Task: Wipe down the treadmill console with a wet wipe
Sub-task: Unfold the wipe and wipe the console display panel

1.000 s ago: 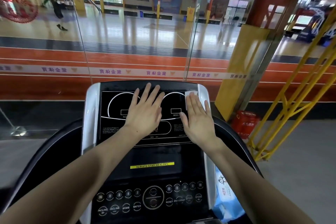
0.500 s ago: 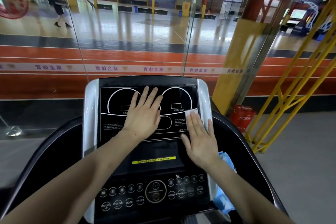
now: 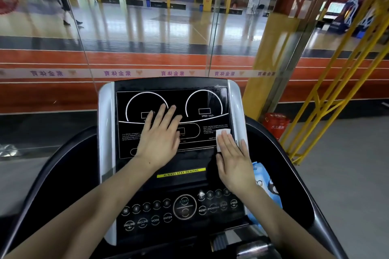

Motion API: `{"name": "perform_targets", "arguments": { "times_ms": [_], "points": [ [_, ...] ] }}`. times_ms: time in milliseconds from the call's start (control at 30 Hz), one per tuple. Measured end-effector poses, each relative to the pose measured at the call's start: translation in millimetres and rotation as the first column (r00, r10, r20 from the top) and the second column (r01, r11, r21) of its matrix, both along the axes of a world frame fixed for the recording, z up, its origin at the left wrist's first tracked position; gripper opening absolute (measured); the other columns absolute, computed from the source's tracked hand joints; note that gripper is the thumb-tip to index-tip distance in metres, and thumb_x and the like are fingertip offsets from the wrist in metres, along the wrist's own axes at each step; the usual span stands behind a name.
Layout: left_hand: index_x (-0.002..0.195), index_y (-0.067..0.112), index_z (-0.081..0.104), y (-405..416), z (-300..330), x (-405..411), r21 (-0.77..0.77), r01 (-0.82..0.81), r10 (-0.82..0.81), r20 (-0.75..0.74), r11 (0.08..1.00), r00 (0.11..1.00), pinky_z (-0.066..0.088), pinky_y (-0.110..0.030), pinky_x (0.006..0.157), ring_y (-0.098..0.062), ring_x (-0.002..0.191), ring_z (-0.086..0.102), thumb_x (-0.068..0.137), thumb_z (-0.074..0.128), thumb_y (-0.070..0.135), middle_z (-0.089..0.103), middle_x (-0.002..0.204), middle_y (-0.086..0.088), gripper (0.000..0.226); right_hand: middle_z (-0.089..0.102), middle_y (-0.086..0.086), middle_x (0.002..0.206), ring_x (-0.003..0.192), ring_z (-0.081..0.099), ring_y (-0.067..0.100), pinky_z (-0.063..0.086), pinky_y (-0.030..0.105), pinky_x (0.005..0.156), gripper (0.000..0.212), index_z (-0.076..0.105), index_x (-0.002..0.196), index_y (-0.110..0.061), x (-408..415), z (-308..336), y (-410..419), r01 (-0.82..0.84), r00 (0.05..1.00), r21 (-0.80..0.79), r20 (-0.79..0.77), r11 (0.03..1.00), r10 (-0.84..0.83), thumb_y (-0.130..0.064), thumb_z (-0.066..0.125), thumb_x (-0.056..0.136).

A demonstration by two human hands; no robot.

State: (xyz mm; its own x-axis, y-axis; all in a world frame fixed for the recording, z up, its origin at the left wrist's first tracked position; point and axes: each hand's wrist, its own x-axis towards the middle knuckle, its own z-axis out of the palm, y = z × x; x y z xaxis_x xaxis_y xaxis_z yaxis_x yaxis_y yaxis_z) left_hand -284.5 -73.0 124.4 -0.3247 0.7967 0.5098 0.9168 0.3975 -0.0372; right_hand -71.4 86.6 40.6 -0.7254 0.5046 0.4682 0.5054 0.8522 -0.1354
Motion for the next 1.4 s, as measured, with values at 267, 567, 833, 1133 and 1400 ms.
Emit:
{"name": "perform_targets", "arguments": {
  "times_ms": [267, 567, 833, 1133, 1400],
  "points": [
    [0.154, 0.017, 0.044, -30, -16, 2, 0.009, -0.028, 0.027, 0.013, 1.000, 1.000, 0.020, -0.057, 0.127, -0.032, 0.160, 0.018, 0.103, 0.039, 0.035, 0.032, 0.169, -0.008, 0.054, -0.003, -0.004, 0.178, 0.163, -0.012, 0.011, -0.008, 0.047, 0.133, 0.063, -0.001, 0.170, -0.023, -45, 7, -60, -0.058, 0.996, -0.088, 0.065, 0.994, 0.064, -0.045, 0.013, 0.113],
    [0.150, 0.016, 0.049, -50, -23, -2, 0.019, -0.011, 0.011, 0.007, 1.000, 1.000, 0.021, -0.056, 0.127, -0.033, 0.159, 0.019, 0.102, 0.046, 0.032, 0.035, 0.168, -0.008, 0.051, 0.009, -0.002, 0.177, 0.164, 0.006, 0.015, -0.013, 0.040, 0.131, 0.066, 0.014, 0.170, -0.019, -15, 0, -31, 0.152, 0.988, -0.022, 0.026, 0.988, -0.152, -0.044, 0.017, 0.110],
    [0.150, 0.016, 0.050, -79, -33, -6, 0.032, -0.034, 0.034, 0.027, 0.999, 0.999, 0.018, -0.057, 0.128, -0.033, 0.160, 0.017, 0.101, 0.050, 0.030, 0.035, 0.167, -0.008, 0.050, 0.011, 0.007, 0.177, 0.165, 0.003, 0.020, 0.010, 0.050, 0.134, 0.065, 0.014, 0.169, -0.011, -52, -12, -57, 0.135, 0.987, -0.091, -0.079, 0.987, -0.142, -0.040, 0.017, 0.111],
    [0.148, 0.014, 0.050, -140, -45, -31, 0.045, -0.161, 0.160, 0.035, 0.986, 0.987, 0.018, -0.057, 0.128, -0.035, 0.160, 0.016, 0.099, 0.051, 0.030, 0.034, 0.167, -0.012, 0.051, 0.026, 0.002, 0.173, 0.163, 0.017, 0.018, 0.014, 0.048, 0.134, 0.057, 0.030, 0.166, -0.014, -125, -9, -130, -0.218, 0.972, 0.102, -0.070, 0.971, 0.226, -0.029, 0.029, 0.111],
    [0.155, 0.020, 0.043, -188, -57, -40, 0.021, -0.256, 0.253, 0.084, 0.966, 0.964, 0.019, -0.055, 0.128, -0.032, 0.160, 0.015, 0.101, 0.035, 0.034, 0.032, 0.169, -0.006, 0.056, 0.050, -0.003, 0.163, 0.156, 0.038, 0.014, 0.022, 0.045, 0.129, 0.050, 0.056, 0.153, -0.017, -177, 11, -154, -0.415, 0.907, 0.233, 0.032, 0.880, 0.419, -0.019, 0.042, 0.105]
  ]
}}
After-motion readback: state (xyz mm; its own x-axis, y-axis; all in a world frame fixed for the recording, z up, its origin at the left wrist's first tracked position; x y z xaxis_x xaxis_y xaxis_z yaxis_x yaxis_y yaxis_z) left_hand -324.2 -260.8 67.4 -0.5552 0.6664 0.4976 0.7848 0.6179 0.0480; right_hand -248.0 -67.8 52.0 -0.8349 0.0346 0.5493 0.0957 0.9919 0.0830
